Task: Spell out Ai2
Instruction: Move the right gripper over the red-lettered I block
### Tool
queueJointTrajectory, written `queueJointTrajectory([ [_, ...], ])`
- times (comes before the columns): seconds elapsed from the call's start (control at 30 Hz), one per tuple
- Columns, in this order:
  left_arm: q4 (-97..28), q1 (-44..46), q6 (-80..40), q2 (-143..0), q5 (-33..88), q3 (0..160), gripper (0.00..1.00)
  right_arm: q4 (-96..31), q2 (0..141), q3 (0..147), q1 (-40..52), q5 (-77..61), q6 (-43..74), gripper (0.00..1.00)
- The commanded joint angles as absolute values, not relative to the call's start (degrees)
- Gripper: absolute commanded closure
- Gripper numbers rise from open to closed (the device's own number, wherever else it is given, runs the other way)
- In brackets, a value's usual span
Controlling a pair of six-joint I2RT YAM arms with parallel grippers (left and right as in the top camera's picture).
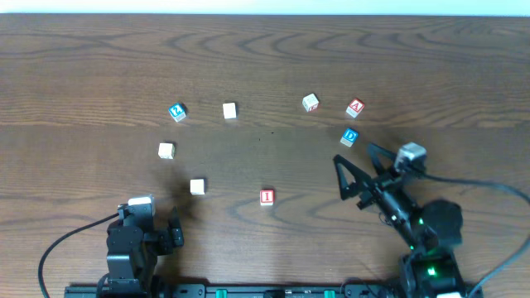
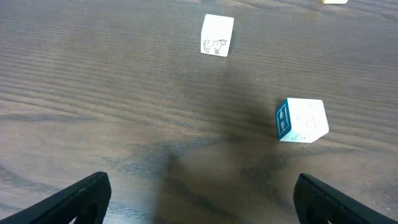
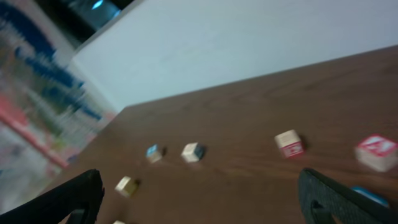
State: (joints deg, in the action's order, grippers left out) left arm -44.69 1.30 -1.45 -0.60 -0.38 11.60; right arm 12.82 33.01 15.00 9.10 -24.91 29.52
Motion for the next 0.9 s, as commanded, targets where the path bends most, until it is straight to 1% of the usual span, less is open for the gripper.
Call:
queueJointTrajectory([
  [0.0, -46.6, 1.5, -1.3, -0.2, -0.8, 10.3, 0.05, 13.1, 38.2, 19.6, 12.5, -26.3, 29.9, 0.01],
  [0.27, -46.6, 1.5, -1.3, -0.2, -0.8, 10.3, 0.05, 13.1, 53.9, 29.7, 22.0, -25.3, 29.5, 0.01],
  [0.47, -46.6, 1.5, -1.3, -0.2, -0.8, 10.3, 0.05, 12.1, 62.4, 36.0, 30.7, -19.4, 29.5, 0.01],
  [0.63, -46.6, 1.5, -1.3, -0.2, -0.8, 10.3, 0.05, 8.1, 69.1, 40.9, 37.6, -13.1, 29.5, 0.01],
  [0.87, -46.6, 1.5, -1.2, -0.2, -0.8, 10.3, 0.05, 0.4, 76.5, 47.4, 44.4, -7.6, 29.0, 0.01],
])
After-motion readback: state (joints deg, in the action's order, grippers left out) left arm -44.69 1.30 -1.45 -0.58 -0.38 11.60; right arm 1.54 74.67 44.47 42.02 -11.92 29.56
